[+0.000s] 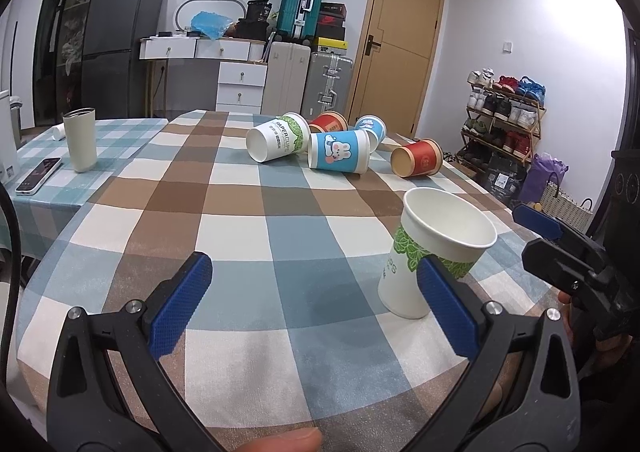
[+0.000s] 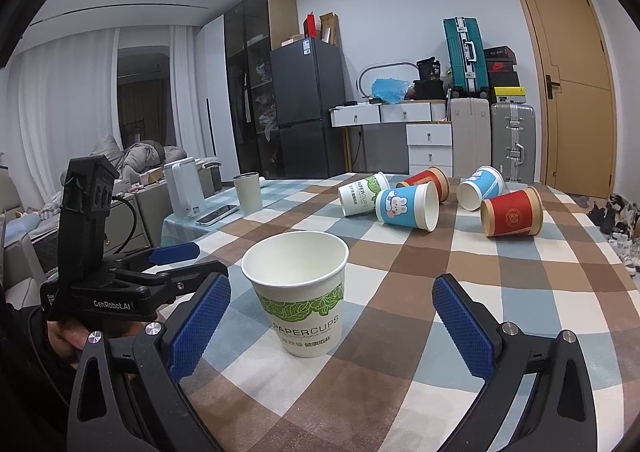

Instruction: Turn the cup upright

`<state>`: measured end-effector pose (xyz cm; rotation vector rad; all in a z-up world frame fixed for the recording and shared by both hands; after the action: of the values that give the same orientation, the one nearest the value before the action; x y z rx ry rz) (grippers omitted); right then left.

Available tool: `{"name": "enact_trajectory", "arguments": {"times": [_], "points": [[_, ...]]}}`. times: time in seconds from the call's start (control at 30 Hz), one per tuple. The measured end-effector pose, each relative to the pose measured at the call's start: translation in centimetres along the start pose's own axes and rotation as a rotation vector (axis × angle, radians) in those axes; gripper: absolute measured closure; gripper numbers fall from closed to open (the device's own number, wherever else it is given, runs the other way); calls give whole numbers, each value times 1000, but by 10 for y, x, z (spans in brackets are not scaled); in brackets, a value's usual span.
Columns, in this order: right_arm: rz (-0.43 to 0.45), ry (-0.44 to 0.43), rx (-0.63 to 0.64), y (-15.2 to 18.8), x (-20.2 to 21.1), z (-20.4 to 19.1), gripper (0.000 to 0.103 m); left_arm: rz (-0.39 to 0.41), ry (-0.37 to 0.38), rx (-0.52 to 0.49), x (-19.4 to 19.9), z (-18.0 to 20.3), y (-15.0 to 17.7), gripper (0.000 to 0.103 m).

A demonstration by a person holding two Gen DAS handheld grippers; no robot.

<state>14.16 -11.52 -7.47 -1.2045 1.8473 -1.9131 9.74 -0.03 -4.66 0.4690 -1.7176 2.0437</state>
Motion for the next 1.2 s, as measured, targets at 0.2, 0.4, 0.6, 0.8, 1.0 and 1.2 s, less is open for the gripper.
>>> {"name": "enact_trajectory", "arguments": {"times": [0.2,0.4,0.6,0.8,1.0,1.2], "points": [[1,1,-3,-1,1,2,0,0,2,3,0,0,1,1],[2,1,-3,-2,1,2,0,1,-1,3,0,-1,0,1],[4,3,2,-3,1,3,0,1,-1,1,0,-1,0,1],[-1,5,5,-2,1,4,0,3,0,5,0,-1,0,1],[-7,9,15,0,-1,2,0,3,1,5,0,-1,0,1],[-8,10,15,2,0,2,0,4,1,6,0,0,0,1]]}}
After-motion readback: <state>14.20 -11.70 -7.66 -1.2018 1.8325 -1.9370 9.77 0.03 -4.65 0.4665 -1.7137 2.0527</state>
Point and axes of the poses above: each gripper's, at about its wrist camera, not at the fingertips, and x roughly against the way its jaws point, z to its right, y to its underside, the point moved 9 cm from there along -x, roughly the way its jaws point, and after that the axes turned 5 degrees about -z, right-handed, at the moved point
